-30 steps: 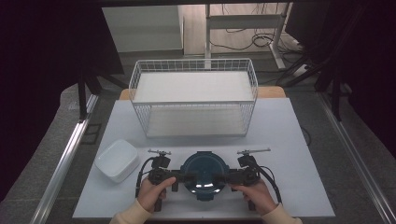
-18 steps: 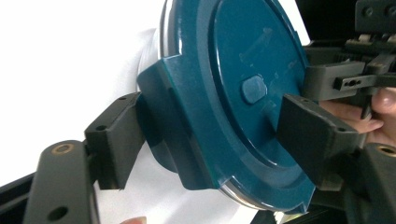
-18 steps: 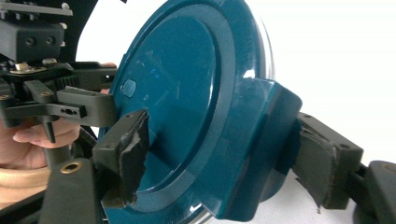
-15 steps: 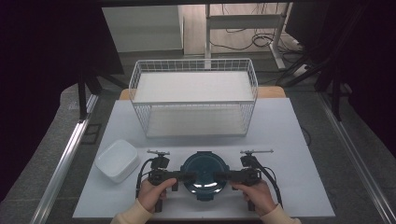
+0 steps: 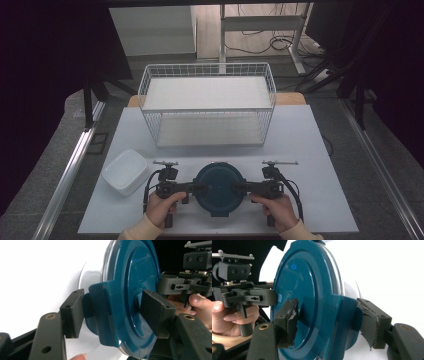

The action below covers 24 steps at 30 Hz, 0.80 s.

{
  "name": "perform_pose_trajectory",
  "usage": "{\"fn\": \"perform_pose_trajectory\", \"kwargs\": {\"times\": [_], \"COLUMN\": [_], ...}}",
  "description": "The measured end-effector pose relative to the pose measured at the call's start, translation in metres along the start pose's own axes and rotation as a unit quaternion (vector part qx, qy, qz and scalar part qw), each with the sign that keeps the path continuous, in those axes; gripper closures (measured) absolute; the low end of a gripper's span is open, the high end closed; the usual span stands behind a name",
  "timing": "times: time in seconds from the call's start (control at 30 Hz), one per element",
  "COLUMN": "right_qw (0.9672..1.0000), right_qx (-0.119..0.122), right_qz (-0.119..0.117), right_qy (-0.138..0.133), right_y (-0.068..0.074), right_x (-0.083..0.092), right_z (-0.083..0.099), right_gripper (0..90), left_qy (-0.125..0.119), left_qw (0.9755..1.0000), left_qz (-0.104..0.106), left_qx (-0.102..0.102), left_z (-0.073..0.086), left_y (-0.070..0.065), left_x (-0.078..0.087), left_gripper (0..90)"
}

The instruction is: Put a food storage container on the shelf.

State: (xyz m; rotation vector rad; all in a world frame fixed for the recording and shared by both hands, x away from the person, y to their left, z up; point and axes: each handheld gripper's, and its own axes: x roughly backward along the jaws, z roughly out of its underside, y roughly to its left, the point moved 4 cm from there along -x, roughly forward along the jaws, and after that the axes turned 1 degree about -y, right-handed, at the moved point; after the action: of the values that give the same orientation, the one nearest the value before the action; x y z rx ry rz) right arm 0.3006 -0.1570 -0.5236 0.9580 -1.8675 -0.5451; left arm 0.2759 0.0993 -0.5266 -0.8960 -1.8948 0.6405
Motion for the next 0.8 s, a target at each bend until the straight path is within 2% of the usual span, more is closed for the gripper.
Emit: {"fn": "perform_pose_trajectory", "kwargs": {"times": [0.1, 0.3, 0.8], "right_qw": [1.0, 0.9999, 0.9987], "right_qx": [0.004, 0.008, 0.044], "right_qz": [-0.004, -0.008, -0.005], "right_qy": [-0.003, -0.01, -0.024], "right_y": [0.001, 0.002, 0.011], "right_x": [0.002, 0.005, 0.011], "right_z": [0.0, -0.001, -0.007], "right_gripper": [38.3, 39.6, 40.0], "left_qy": [-0.006, -0.008, -0.013], "left_qw": [1.0, 0.9999, 0.9993], "left_qz": [0.002, -0.003, -0.001], "left_qx": [0.0, -0.014, -0.035], "left_z": [0.0, 0.0, -0.005], "left_y": [-0.001, -0.004, -0.013], "left_x": [0.002, 0.003, 0.009], "left_gripper": [40.2, 41.2, 41.4]}}
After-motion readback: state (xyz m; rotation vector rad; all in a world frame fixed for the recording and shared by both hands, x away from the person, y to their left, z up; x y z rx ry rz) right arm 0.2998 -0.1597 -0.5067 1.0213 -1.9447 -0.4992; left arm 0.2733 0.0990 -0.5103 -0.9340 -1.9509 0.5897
